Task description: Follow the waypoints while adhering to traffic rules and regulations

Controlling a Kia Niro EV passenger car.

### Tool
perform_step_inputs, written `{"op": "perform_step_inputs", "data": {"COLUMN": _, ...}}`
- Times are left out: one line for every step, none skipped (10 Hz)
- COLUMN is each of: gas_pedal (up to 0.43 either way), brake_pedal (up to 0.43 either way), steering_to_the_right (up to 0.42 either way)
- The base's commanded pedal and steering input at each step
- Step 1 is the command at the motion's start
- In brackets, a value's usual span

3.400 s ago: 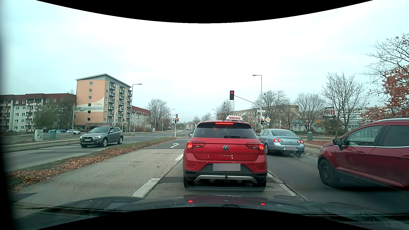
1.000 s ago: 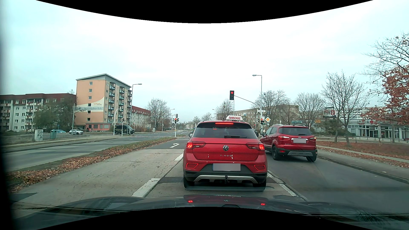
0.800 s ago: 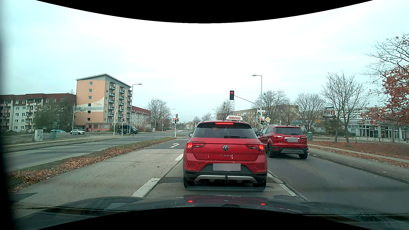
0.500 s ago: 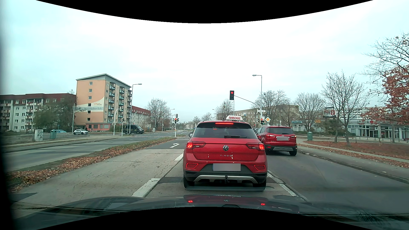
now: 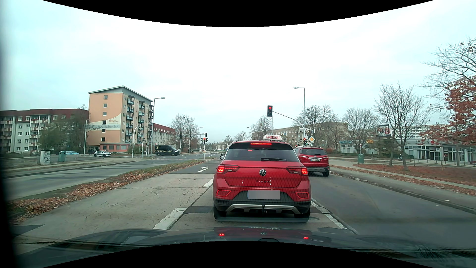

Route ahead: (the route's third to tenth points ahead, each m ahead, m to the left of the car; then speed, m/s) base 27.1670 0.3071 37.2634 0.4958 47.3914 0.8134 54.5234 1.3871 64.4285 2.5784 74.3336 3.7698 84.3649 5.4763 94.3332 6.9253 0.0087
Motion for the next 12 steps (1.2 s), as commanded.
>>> {"op": "perform_step_inputs", "data": {"gas_pedal": 0.000, "brake_pedal": 0.354, "steering_to_the_right": -0.013}}
{"op": "perform_step_inputs", "data": {"gas_pedal": 0.000, "brake_pedal": 0.354, "steering_to_the_right": -0.013}}
{"op": "perform_step_inputs", "data": {"gas_pedal": 0.000, "brake_pedal": 0.354, "steering_to_the_right": -0.014}}
{"op": "perform_step_inputs", "data": {"gas_pedal": 0.000, "brake_pedal": 0.354, "steering_to_the_right": -0.013}}
{"op": "perform_step_inputs", "data": {"gas_pedal": 0.000, "brake_pedal": 0.360, "steering_to_the_right": -0.014}}
{"op": "perform_step_inputs", "data": {"gas_pedal": 0.000, "brake_pedal": 0.360, "steering_to_the_right": -0.013}}
{"op": "perform_step_inputs", "data": {"gas_pedal": 0.000, "brake_pedal": 0.354, "steering_to_the_right": -0.013}}
{"op": "perform_step_inputs", "data": {"gas_pedal": 0.000, "brake_pedal": 0.360, "steering_to_the_right": -0.014}}
{"op": "perform_step_inputs", "data": {"gas_pedal": 0.000, "brake_pedal": 0.378, "steering_to_the_right": -0.013}}
{"op": "perform_step_inputs", "data": {"gas_pedal": 0.000, "brake_pedal": 0.384, "steering_to_the_right": -0.014}}
{"op": "perform_step_inputs", "data": {"gas_pedal": 0.000, "brake_pedal": 0.390, "steering_to_the_right": -0.014}}
{"op": "perform_step_inputs", "data": {"gas_pedal": 0.000, "brake_pedal": 0.390, "steering_to_the_right": -0.014}}
